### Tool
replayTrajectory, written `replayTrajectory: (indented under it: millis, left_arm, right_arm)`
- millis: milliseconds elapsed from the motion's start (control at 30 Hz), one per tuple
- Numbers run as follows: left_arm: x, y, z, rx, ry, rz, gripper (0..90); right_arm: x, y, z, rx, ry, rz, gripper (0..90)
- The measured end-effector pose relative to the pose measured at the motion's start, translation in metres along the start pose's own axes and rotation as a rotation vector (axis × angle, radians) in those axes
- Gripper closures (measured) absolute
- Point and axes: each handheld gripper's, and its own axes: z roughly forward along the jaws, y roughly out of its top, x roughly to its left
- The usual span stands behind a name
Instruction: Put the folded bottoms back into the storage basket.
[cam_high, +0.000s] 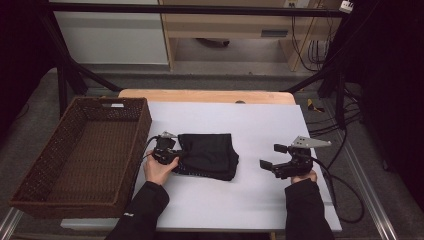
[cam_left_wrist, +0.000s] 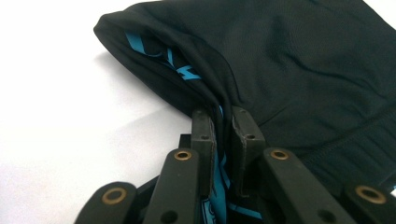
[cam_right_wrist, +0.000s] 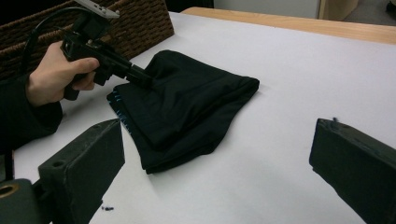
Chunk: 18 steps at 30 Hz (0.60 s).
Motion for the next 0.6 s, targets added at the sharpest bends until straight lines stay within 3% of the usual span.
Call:
replayTrajectory:
  millis: [600]
  left_arm:
    - [-0.012, 0.012, -0.017, -0.068, -0.021, 0.043, 82.6]
  right_arm:
    - [0.000, 0.000, -0.001, 0.000, 0.000, 0.000, 3.4]
